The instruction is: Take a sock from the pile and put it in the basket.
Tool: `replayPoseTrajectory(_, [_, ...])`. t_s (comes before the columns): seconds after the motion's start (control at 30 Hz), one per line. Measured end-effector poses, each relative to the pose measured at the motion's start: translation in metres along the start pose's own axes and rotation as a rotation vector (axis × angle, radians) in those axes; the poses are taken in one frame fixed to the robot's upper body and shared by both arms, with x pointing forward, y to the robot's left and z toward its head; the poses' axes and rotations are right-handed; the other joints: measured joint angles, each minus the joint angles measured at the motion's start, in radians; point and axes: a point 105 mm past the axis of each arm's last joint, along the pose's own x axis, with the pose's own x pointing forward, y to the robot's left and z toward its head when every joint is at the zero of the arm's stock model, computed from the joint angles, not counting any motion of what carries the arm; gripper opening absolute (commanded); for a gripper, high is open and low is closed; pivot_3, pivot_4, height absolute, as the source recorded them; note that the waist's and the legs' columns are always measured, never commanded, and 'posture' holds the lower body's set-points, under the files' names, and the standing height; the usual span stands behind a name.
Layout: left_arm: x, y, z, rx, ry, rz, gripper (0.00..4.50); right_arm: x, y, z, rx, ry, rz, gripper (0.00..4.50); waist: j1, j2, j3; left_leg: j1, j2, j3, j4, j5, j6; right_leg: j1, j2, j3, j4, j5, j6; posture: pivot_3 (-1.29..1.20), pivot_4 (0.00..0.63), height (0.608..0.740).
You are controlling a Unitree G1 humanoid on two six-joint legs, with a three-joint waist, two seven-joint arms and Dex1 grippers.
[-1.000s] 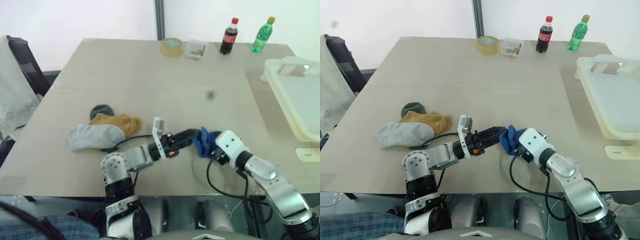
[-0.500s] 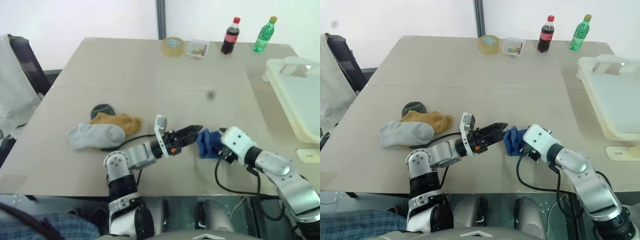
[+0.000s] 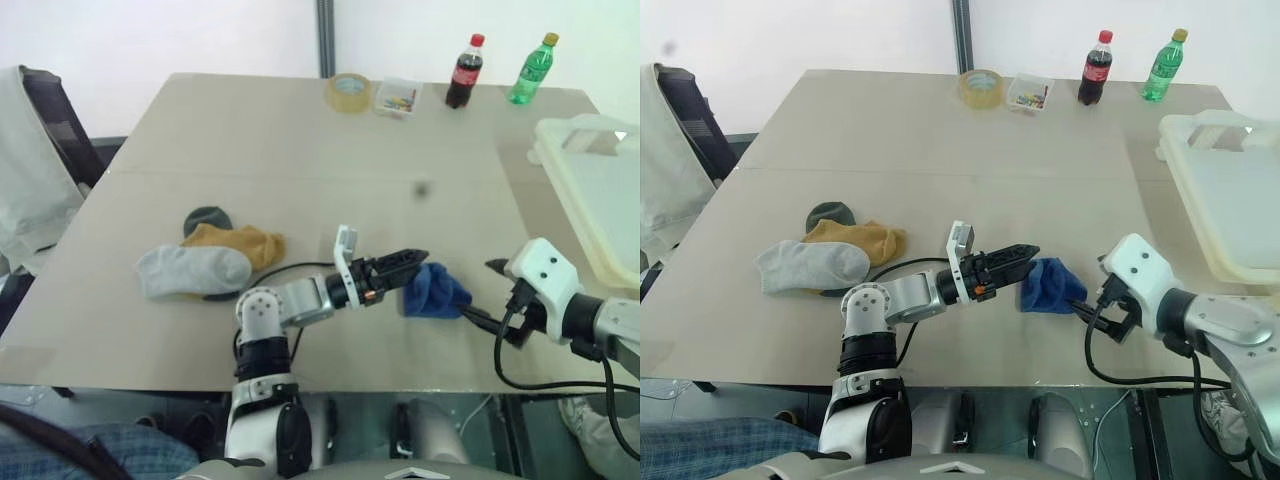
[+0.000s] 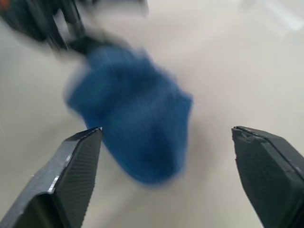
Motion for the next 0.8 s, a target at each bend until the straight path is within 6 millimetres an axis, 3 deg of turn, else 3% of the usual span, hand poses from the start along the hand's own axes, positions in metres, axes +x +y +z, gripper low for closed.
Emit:
replayPoseTrajectory(0.13, [0.007, 0.001, 0.006, 0.005, -0.020, 0.002, 3.54, 0.009, 0.006, 0.013, 0.064, -0.064, -0.006, 4.48, 0.001, 0.000, 0.000, -0.001, 0.000, -0.001, 0.000, 0.000, 0.000, 0.000, 0.000, -0.001, -0.001, 0.000, 0.000, 0.00, 0.150, 0.735])
replayPoseTrajectory(0.3, [0.011, 0.000, 0.006, 0.013, -0.029, -0.009, 3.54, 0.026, 0.011, 0.010, 0.135, -0.039, -0.052, 4.48, 0.000, 0.000, 0.000, -0.002, -0.001, -0.001, -0.001, 0.000, -0.001, 0.000, 0.000, -0.001, -0.001, 0.000, 0.000, 0.00, 0.150, 0.735])
replayPoseTrajectory(0.47, [0.011, 0.000, 0.007, 0.014, -0.033, -0.013, 3.54, 0.032, -0.006, -0.032, 0.182, 0.154, -0.186, 4.48, -0.001, 0.000, 0.000, -0.002, -0.001, -0.001, -0.001, 0.000, 0.000, 0.000, -0.001, -0.001, -0.001, 0.000, 0.000, 0.00, 0.150, 0.735])
replayPoseTrajectory(0.6, [0.011, 0.001, 0.007, 0.018, -0.036, -0.011, 3.54, 0.033, -0.009, -0.055, 0.259, 0.211, -0.194, 4.48, -0.003, 0.000, 0.000, -0.001, -0.001, -0.001, -0.001, 0.000, 0.000, 0.000, 0.000, -0.001, 0.000, 0.000, 0.000, 0.00, 0.150, 0.735])
replayPoseTrajectory(0.77, [0.010, 0.005, 0.001, 0.065, -0.008, 0.015, 3.54, 0.039, -0.001, -0.061, 0.385, 0.150, -0.136, 4.48, -0.006, 0.000, 0.000, 0.000, 0.000, -0.001, -0.001, 0.000, 0.000, 0.001, 0.000, -0.001, 0.000, 0.000, 0.000, 0.00, 0.150, 0.735])
replayPoseTrajectory(0.8, [0.009, 0.008, -0.001, 0.092, 0.005, 0.035, 3.54, 0.042, 0.000, -0.061, 0.422, 0.123, -0.130, 4.08, -0.007, 0.000, 0.000, 0.001, 0.000, -0.001, -0.001, 0.000, 0.000, 0.001, 0.001, -0.001, 0.000, 0.000, 0.000, 0.00, 0.150, 0.735])
